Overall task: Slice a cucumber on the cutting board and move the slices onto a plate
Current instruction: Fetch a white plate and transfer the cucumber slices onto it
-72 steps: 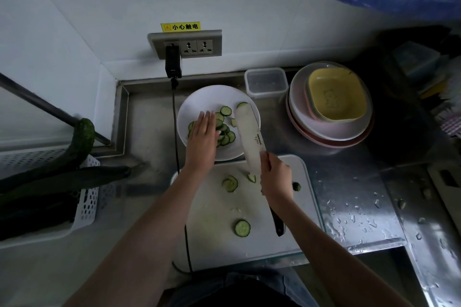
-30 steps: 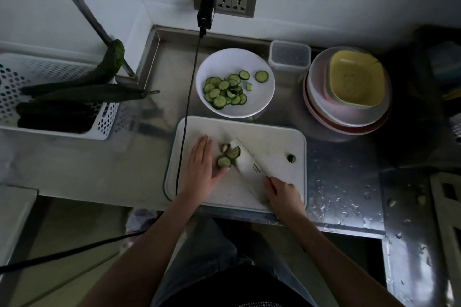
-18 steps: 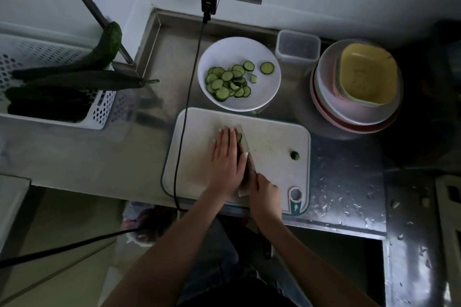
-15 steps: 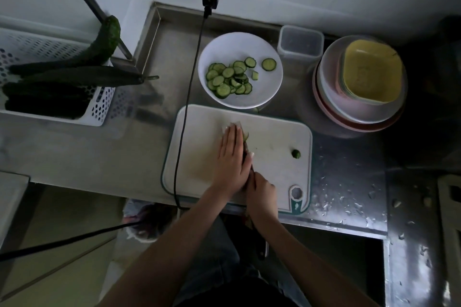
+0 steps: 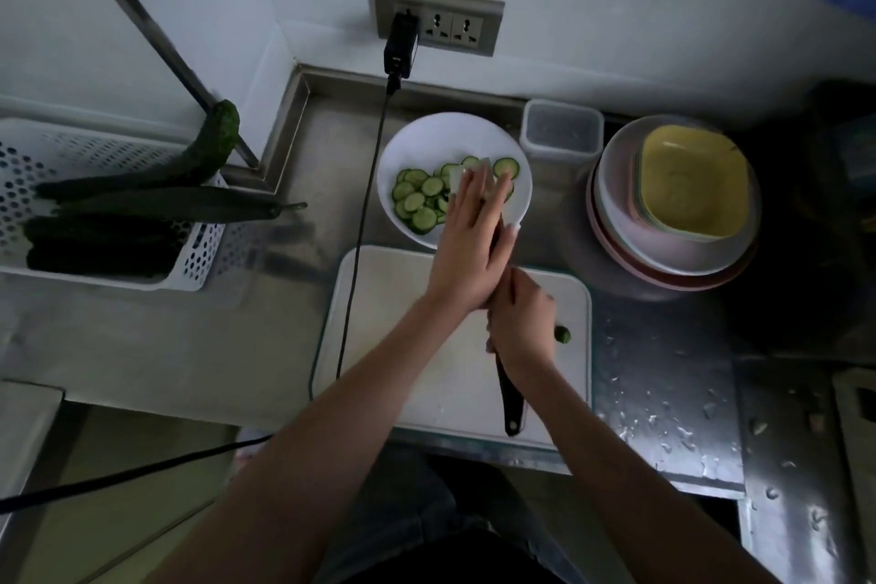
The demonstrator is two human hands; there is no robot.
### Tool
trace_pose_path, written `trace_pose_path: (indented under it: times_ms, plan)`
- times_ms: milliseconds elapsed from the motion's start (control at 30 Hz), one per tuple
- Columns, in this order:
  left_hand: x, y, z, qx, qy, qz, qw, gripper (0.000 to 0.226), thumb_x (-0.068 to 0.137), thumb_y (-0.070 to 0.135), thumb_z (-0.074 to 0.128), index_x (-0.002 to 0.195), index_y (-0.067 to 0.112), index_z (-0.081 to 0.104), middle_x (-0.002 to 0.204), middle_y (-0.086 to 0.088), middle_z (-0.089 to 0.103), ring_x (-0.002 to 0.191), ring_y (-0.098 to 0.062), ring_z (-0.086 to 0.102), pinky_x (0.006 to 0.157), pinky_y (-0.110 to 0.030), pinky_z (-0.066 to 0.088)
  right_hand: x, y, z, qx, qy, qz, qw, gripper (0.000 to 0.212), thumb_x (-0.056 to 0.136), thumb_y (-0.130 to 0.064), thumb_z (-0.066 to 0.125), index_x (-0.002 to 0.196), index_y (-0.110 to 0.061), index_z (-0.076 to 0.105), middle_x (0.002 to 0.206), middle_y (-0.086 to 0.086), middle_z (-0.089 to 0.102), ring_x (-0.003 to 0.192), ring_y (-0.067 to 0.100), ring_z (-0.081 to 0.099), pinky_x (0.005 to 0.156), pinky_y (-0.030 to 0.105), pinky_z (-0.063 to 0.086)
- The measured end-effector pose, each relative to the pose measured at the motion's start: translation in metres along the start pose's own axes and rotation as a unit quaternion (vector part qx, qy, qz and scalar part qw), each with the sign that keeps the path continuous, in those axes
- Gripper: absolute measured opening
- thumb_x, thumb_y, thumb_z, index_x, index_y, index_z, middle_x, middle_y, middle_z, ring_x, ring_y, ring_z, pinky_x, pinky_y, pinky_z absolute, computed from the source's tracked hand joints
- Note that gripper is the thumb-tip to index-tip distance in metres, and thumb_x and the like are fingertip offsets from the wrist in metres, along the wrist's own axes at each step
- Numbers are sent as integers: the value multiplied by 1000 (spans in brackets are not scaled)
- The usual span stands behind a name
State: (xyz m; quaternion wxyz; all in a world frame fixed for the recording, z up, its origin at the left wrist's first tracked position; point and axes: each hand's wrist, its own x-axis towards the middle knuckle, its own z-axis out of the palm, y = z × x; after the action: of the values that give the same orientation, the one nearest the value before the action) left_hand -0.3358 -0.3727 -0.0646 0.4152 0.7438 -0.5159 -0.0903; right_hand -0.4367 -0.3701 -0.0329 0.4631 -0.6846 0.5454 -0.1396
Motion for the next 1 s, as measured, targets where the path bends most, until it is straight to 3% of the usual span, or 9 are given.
trace_pose_path:
  times_ms: [167, 333, 433, 567, 633, 700, 767, 867, 1000]
  plan:
    - [45, -22, -3, -16, -25, 22, 999, 46, 97, 24, 31, 140, 10, 41, 151, -15, 29, 142, -31, 16, 113, -16, 1, 49, -29, 11, -31, 23, 9, 999, 34, 98, -22, 33, 68, -15, 47, 67, 10, 56, 60, 35, 59, 54, 51, 54]
    - [52, -36, -1, -40, -10, -14, 999, 32, 91, 22, 56, 117, 6, 65, 135, -14, 52, 134, -26, 39, 108, -28, 31, 65, -34, 19, -3, 17, 75, 997, 32, 96, -16, 30, 69, -12, 46, 73, 13, 55, 51, 28, 54, 41, 36, 52]
    - [58, -34, 1, -63, 14, -38, 997, 18, 79, 12, 73, 95, 4, 72, 123, -13, 62, 123, -22, 53, 101, -27, 42, 69, -33, 21, -12, 20, 83, 996, 33, 96, -17, 30, 68, -12, 46, 70, 11, 54, 53, 29, 55, 45, 43, 55]
    - [62, -34, 1, -59, 54, -42, 996, 9, 80, 7, 71, 88, 3, 72, 111, -12, 68, 105, -19, 64, 92, -20, 45, 75, -34, 20, -19, 25, 75, 997, 36, 98, -30, 33, 70, -13, 49, 69, 9, 55, 58, 33, 59, 50, 50, 55]
    - [60, -40, -2, -43, 72, -53, 995, 8, 83, 9, 67, 89, 3, 70, 102, -9, 71, 92, -17, 67, 86, -17, 47, 79, -35, 18, -15, 36, 80, 996, 39, 99, -34, 34, 73, -11, 51, 69, 9, 55, 55, 31, 59, 48, 46, 55]
    - [59, -50, -8, -20, 57, -70, 996, 8, 86, 12, 64, 89, 6, 68, 91, -5, 72, 81, -17, 66, 77, -26, 52, 83, -34, 15, -6, 53, 88, 995, 40, 100, -36, 34, 74, -10, 51, 69, 9, 55, 50, 29, 57, 42, 38, 53]
    - [59, -62, -13, 30, 6, -66, 997, 7, 86, 11, 63, 90, 9, 69, 92, -5, 71, 88, -20, 66, 81, -38, 53, 86, -33, 13, -4, 67, 87, 994, 41, 100, -37, 34, 74, -10, 50, 70, 10, 56, 48, 27, 56, 39, 33, 51]
    - [55, -75, -19, 88, -64, -48, 993, 20, 84, 4, 63, 102, 8, 70, 115, -8, 67, 119, -27, 54, 105, -48, 37, 87, -28, 12, -35, 77, 60, 995, 41, 100, -39, 34, 74, -12, 50, 68, 11, 59, 52, 29, 60, 47, 43, 56]
    - [41, -84, -33, 92, -64, -51, 992, 24, 87, 6, 59, 110, 5, 68, 112, -10, 67, 110, -28, 59, 95, -39, 46, 85, -19, 12, -66, 78, 48, 994, 40, 99, -39, 35, 77, -11, 53, 70, 9, 60, 62, 31, 61, 55, 48, 56]
